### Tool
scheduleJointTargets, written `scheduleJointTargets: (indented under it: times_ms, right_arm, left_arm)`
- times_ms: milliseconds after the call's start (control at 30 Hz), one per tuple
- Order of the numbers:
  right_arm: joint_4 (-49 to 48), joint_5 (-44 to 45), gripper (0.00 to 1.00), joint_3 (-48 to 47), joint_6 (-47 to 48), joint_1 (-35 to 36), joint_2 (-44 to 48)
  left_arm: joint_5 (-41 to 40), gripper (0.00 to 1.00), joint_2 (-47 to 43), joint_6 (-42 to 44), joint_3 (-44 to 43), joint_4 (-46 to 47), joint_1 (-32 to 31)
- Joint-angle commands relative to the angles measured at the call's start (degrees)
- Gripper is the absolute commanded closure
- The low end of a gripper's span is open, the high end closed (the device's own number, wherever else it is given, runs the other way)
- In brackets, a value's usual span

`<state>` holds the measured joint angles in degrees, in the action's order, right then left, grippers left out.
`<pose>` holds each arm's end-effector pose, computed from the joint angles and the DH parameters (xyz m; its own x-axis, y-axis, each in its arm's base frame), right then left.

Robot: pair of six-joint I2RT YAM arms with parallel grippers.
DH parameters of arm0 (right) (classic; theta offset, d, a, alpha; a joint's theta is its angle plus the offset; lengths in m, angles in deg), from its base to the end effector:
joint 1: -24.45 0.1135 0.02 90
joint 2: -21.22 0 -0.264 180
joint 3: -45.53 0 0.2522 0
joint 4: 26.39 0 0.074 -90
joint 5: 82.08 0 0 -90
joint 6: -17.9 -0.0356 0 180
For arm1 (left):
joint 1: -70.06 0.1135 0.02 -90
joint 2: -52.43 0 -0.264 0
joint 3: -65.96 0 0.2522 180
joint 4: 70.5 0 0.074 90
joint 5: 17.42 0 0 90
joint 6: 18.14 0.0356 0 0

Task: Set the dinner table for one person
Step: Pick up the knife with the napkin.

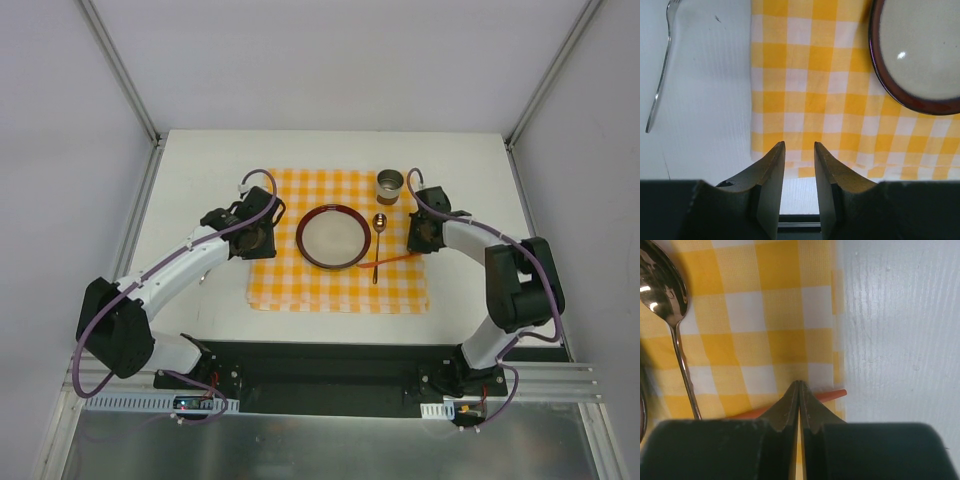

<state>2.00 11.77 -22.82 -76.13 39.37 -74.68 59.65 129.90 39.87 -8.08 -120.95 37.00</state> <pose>0.3215 0.0832 0.1687 -0.8140 -0.1443 -0.5626 -0.1637 0.9864 -0.0161 0.2378 -0.1453 0.2683 -0.7973 -0.0971 -0.5957 -0.0015 0.9873 -0.1590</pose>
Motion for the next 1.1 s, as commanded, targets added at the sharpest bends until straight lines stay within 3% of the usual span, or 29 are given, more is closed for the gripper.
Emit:
scheduleJointTargets:
  times_ms: [0, 1067]
  right_arm:
    - [0.92, 1.33, 0.97, 1.76, -0.62, 0.37, 3.79]
    - [2.07, 0.80, 0.98, 13.36, -2.56, 3.89, 13.98]
  left_arm:
    - [-0.78, 0.71, 0.75, 0.35, -1.43, -0.93, -0.60]
    - [0.27, 0.71, -3.56, -1.59, 0.94, -1.02, -0.60]
